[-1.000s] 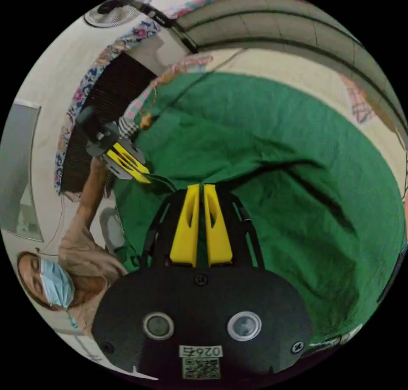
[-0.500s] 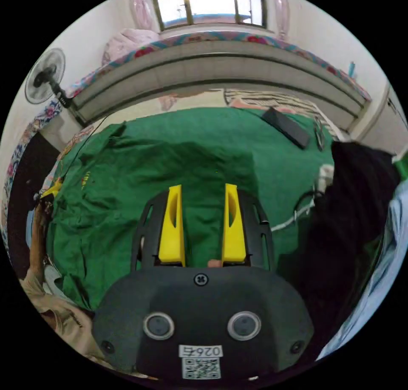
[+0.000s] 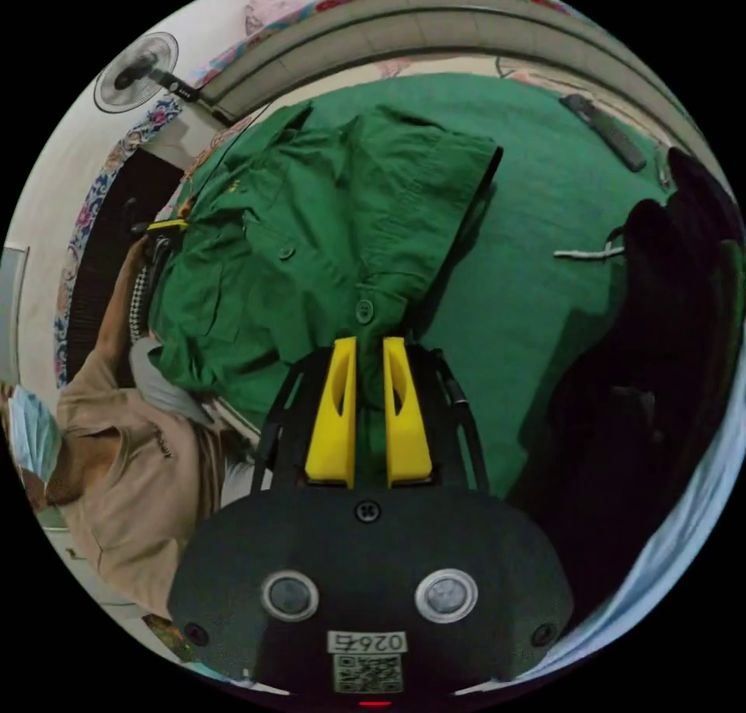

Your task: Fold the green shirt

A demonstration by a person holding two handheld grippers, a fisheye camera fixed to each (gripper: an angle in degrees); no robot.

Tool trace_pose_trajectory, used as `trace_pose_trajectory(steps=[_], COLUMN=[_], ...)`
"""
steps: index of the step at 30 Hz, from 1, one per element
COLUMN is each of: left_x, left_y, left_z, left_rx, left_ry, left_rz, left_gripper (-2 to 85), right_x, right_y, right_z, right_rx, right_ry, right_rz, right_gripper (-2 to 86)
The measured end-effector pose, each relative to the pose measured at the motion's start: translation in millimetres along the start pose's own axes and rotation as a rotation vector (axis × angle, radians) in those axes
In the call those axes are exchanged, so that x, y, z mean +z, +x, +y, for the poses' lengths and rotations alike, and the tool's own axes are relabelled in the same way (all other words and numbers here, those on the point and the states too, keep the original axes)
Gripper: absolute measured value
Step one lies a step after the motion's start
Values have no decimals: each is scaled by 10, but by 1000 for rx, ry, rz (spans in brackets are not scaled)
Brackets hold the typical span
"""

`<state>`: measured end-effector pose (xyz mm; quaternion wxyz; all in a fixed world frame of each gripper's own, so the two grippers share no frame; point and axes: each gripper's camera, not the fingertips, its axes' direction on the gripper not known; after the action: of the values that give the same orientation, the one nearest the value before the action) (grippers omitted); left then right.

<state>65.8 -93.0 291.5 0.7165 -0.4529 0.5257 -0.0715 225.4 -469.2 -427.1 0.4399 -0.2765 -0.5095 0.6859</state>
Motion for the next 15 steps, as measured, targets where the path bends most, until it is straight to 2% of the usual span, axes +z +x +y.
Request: trace_pose_trajectory(steps=[2, 4, 6, 7, 8, 9, 10, 11, 13, 14, 15], left_x=[-201, -507, -630, -626, -592, -459, -232, -92, 607, 755, 759], left_y=[-79, -100, -84, -47, -30, -2, 26, 35, 85, 112, 330], left_z=[30, 31, -45, -172, -265, -504, -794, -939, -1437, -1508, -1569], left_rx=[-53, -126, -140, -102, -88, -81, -85, -96, -116, -152, -96], left_ry=[111, 357, 507, 558, 557, 511, 415, 357, 35, -50, -58], left_rz=[-26, -59, -34, 1, 16, 35, 52, 63, 120, 66, -115], left_gripper=[69, 65, 67, 95, 109, 203, 261, 274, 263, 227, 155], right_x=[-356, -589, -791, -902, -970, -982, -942, -813, -526, -382, -424], right_y=[-40, 3, 151, 296, 439, 510, 658, 797, 913, 867, 790], right_z=[-5, -115, -272, -377, -479, -526, -644, -787, -980, -1036, -1009], right_rx=[34, 70, 138, 194, 232, 256, 307, 351, 352, 315, 307], right_ry=[128, 250, 361, 417, 470, 492, 500, 449, 307, 221, 238], right_rz=[180, 281, 288, 246, 194, 171, 116, 42, -113, -167, -87], right_gripper=[56, 63, 71, 78, 100, 111, 157, 180, 165, 133, 97])
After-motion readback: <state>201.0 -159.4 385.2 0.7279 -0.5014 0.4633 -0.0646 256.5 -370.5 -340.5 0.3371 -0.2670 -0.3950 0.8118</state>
